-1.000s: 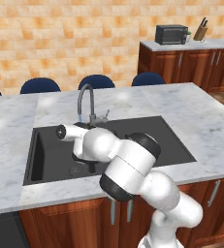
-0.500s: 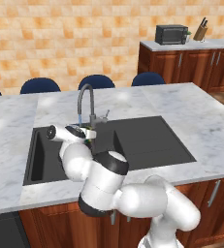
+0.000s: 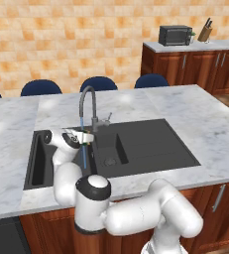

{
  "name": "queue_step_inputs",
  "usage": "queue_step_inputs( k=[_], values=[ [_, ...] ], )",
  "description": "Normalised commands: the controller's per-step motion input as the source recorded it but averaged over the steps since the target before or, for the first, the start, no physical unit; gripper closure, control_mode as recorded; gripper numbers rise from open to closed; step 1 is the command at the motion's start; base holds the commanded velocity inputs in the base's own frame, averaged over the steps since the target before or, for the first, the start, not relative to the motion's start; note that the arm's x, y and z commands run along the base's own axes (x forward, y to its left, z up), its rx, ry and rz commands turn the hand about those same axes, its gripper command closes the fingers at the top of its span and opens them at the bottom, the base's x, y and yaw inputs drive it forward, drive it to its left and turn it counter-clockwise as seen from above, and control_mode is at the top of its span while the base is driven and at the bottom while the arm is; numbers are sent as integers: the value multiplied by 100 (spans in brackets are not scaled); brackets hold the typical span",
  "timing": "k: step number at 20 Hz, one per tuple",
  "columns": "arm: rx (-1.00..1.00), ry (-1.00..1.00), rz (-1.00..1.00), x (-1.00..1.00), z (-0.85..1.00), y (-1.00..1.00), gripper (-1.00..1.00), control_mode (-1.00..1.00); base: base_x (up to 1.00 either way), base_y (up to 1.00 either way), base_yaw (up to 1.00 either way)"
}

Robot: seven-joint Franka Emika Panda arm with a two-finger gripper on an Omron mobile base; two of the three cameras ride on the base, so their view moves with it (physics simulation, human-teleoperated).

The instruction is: Soak the sponge with water for a few seconds and then drop it inside the sink.

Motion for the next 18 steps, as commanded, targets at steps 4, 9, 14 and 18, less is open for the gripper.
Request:
queue_step_inputs(
  k=[4, 9, 14, 18],
  values=[
    [0, 0, 0, 29, -11, 0, 100, -100, 0, 0, 0],
    [0, 0, 0, 31, -19, 0, 100, -100, 0, 0, 0],
    [0, 0, 0, 36, -18, 0, 100, -100, 0, 0, 0],
    [0, 0, 0, 2, -2, 27, 100, -100, 0, 0, 0]
  ],
)
